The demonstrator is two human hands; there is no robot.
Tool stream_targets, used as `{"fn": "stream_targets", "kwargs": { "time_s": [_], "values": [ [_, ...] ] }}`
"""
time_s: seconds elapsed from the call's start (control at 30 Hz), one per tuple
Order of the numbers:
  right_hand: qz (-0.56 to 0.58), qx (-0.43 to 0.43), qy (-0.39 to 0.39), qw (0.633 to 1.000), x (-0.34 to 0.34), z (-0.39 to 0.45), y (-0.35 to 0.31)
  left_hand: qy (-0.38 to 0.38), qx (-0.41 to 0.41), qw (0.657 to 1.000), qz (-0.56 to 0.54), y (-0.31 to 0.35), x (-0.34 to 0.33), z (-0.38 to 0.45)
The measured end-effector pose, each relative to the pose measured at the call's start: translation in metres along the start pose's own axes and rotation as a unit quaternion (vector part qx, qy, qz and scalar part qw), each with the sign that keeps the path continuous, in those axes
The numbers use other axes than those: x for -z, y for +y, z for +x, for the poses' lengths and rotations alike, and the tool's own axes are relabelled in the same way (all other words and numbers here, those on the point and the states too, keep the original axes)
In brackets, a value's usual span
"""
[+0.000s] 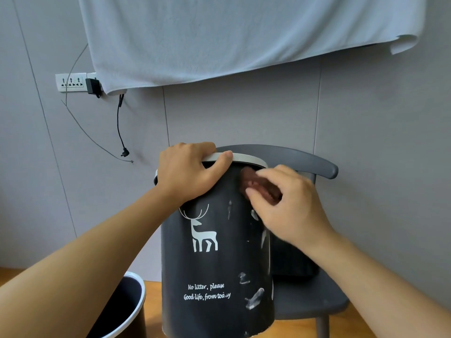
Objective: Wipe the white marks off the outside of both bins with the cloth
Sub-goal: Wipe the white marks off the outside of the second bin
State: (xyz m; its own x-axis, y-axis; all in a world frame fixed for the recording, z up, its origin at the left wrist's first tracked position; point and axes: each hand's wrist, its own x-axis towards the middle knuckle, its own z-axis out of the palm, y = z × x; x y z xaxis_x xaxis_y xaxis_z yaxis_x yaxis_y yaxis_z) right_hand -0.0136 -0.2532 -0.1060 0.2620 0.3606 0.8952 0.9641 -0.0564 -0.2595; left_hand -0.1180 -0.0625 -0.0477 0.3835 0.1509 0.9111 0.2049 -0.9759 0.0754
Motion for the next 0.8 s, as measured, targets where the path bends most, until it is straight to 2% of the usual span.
{"fn": "stream_targets", "kwargs": {
  "time_s": [0.1, 0.27, 0.37, 0.43, 0.57, 0.73, 0.8],
  "values": [
    [-0.013, -0.025, 0.029, 0.999, 0.0, 0.008, 0.002, -0.001, -0.013, 1.0, -0.006, 0.002, 0.0, 0.0],
    [0.016, 0.046, -0.06, 0.997, 0.0, -0.007, -0.005, 0.0, 0.003, 1.0, -0.005, -0.005, 0.001, -0.001],
    [0.011, 0.0, -0.003, 1.0, 0.002, 0.01, 0.001, 0.0, -0.003, 1.0, -0.008, -0.004, 0.003, -0.002],
    [0.014, -0.011, 0.003, 1.0, 0.002, 0.013, 0.003, -0.005, -0.006, 1.0, -0.007, -0.003, 0.004, -0.002],
    [0.031, 0.044, -0.093, 0.994, 0.003, -0.003, -0.004, -0.01, 0.011, 1.0, -0.006, -0.007, 0.004, -0.003],
    [-0.01, -0.019, -0.002, 1.0, 0.003, 0.006, 0.008, -0.007, 0.009, 1.0, 0.001, -0.005, 0.005, -0.003],
    [-0.01, 0.007, -0.021, 1.0, 0.002, 0.0, 0.004, -0.009, 0.009, 1.0, 0.001, -0.005, 0.004, -0.003]
  ]
}}
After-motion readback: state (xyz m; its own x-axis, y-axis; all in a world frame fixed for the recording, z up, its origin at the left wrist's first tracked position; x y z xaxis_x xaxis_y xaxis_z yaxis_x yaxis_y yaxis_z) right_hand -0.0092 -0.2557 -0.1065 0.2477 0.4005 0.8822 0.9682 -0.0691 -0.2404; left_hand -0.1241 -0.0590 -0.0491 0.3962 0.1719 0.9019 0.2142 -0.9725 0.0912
